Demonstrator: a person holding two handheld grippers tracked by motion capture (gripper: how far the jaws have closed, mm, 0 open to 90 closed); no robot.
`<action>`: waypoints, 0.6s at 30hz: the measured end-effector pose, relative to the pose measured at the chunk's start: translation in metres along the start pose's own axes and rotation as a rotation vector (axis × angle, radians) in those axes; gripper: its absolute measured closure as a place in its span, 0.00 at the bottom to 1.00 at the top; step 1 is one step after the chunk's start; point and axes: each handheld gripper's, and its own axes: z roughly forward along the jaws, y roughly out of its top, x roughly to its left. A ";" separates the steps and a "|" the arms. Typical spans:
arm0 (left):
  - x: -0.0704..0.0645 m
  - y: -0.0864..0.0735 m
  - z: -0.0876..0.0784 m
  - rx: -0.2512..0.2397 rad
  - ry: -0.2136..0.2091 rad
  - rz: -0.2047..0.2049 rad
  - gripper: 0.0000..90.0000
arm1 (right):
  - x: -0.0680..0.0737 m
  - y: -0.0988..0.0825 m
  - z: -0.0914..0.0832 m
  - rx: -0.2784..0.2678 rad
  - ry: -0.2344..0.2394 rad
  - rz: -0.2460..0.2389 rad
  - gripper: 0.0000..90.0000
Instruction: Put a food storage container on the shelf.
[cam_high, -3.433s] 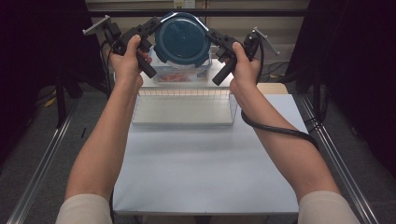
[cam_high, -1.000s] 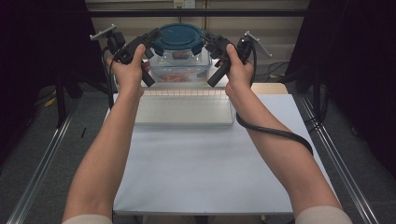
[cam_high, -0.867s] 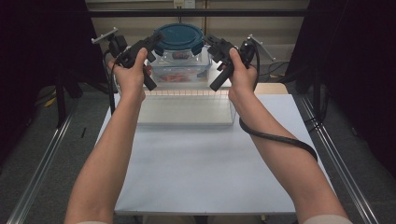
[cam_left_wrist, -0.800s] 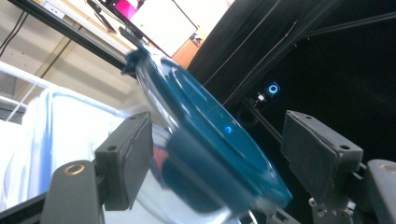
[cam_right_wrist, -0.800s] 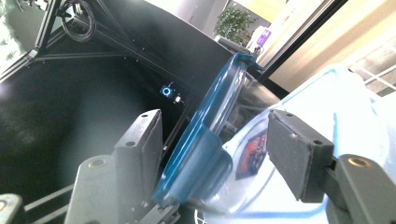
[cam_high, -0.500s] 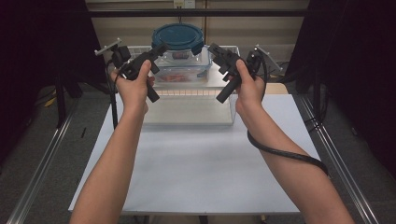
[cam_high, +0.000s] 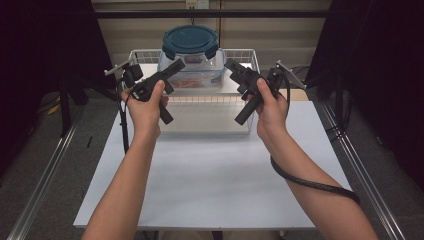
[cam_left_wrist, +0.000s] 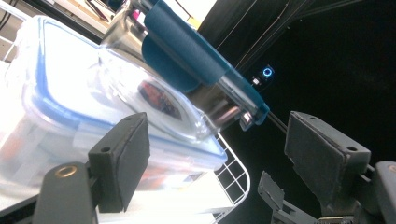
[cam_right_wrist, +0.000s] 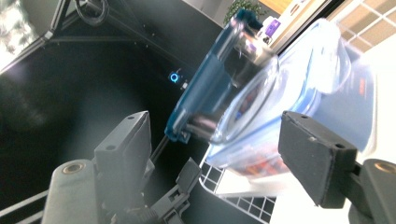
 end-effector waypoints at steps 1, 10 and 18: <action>0.001 -0.001 -0.001 0.004 0.001 0.004 0.24 | -0.001 -0.001 0.000 0.001 0.000 -0.003 0.28; 0.015 -0.017 -0.013 0.011 0.000 -0.028 0.23 | -0.017 -0.014 -0.009 0.021 -0.010 0.010 0.26; 0.015 -0.028 -0.022 0.028 0.000 0.008 0.20 | -0.025 -0.021 -0.020 0.032 -0.006 0.002 0.25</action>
